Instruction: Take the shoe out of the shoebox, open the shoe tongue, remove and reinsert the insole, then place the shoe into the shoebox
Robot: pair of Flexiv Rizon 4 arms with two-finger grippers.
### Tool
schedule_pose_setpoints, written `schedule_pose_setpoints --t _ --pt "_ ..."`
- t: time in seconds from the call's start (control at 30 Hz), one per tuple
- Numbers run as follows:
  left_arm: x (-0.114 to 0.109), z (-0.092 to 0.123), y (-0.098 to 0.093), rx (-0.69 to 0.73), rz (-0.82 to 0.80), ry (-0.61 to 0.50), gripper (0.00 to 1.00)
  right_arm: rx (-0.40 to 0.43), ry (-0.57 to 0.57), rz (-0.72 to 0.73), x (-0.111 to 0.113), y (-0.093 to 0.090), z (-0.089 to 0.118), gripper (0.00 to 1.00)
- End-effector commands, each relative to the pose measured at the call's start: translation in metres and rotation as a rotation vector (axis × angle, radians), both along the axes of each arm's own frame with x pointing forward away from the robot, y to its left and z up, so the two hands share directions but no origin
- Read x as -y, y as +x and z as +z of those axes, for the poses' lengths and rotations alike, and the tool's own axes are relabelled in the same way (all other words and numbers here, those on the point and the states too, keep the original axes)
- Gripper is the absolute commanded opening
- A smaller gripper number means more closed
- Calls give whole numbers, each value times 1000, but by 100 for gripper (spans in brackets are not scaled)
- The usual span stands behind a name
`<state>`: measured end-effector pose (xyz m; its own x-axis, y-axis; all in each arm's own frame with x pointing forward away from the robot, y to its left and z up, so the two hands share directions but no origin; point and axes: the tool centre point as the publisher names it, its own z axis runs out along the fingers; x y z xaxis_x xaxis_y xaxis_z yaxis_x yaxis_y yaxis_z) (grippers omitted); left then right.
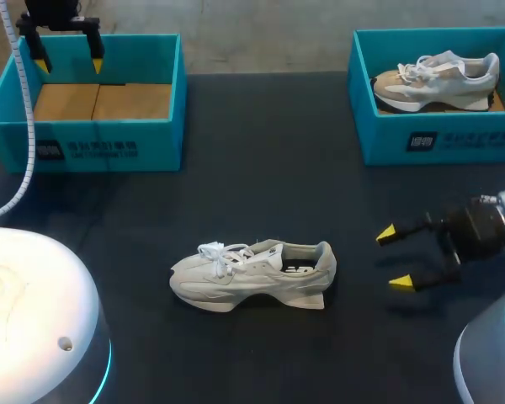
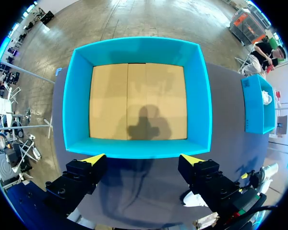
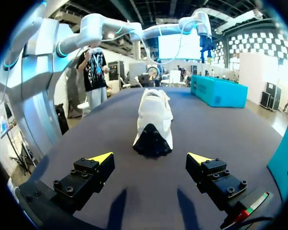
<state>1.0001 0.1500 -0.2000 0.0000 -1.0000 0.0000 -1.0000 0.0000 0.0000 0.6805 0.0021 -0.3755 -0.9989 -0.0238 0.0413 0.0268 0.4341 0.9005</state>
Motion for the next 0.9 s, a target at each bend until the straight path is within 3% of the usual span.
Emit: schedule_pose_setpoints --t 0.03,0.43,0.63,0.9 --pt "0 0 0 0 0 0 100 15 4 -27 -3 -4 -2 100" --pt "0 0 0 0 0 0 100 7 -20 -32 -10 -2 -6 100" --pt "0 0 0 0 0 0 100 51 35 -92 -18 -6 -12 100" --pt "0 0 0 0 0 0 100 34 75 -106 -28 -11 -16 100"
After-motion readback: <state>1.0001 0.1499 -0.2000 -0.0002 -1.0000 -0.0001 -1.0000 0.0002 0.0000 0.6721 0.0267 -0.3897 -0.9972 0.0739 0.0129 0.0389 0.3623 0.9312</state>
